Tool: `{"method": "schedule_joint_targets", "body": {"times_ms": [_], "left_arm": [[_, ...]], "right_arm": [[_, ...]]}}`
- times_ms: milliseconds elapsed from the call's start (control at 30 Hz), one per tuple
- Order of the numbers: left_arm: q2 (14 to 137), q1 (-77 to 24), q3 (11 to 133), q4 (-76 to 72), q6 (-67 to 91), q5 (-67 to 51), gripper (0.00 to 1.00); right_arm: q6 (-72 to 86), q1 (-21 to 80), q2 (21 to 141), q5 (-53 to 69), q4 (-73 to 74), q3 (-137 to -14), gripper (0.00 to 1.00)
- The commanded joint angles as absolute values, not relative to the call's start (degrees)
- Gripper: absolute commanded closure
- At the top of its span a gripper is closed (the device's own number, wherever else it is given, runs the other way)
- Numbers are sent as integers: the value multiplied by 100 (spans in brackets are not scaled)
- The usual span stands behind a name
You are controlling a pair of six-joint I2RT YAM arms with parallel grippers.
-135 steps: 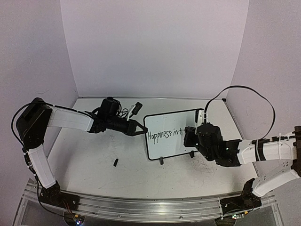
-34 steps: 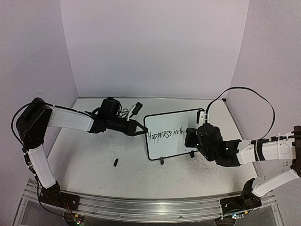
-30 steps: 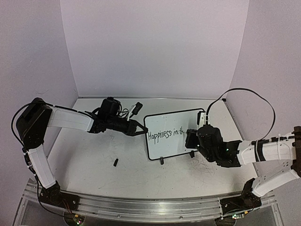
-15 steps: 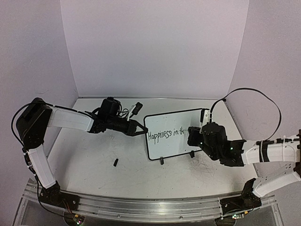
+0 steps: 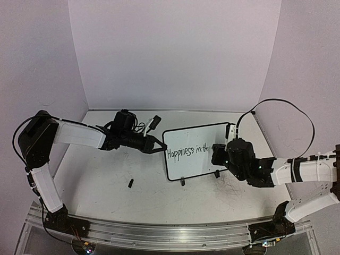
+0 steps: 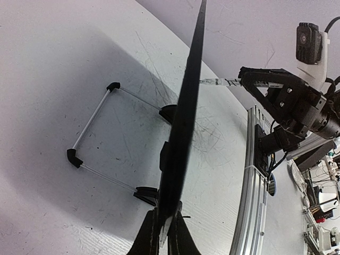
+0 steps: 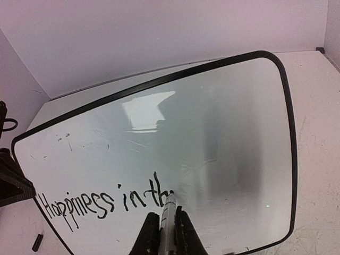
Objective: Write a sentence on the whiteboard
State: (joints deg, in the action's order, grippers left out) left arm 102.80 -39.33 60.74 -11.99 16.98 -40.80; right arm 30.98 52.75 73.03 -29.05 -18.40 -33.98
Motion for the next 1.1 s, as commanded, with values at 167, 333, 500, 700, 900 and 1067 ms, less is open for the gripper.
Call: {"method": "schedule_joint_targets", "body": {"times_ms": [167,333,500,700,900,1067], "left_arm": [[10134,-4063,6199,-861,1696,-4180,100],[10126,-4061,6200,-861,1688,-4175,100],[10124,-4061,6197,-861,1687,-4174,100],[10116,-4061,6202,-861,1687,-4176,100],[10116,-4060,6200,-861,1687,-4175,100],[10117,-4061,6199,-861,1679,-4175,100]], "right_arm": [[3058,5254,7435,-3076,-1978,-3437,100],[3119,5252,7355,-3278,-1894,-3414,100],[3102,5250,7330,-3374,-1889,-3469,100],[3057,5243,7322,-3440,-1887,-3537,100],[2885,5247,7360,-3357,-1994,-3625,100],[2848,5243,7392,-3281,-2048,-3629,100]]}}
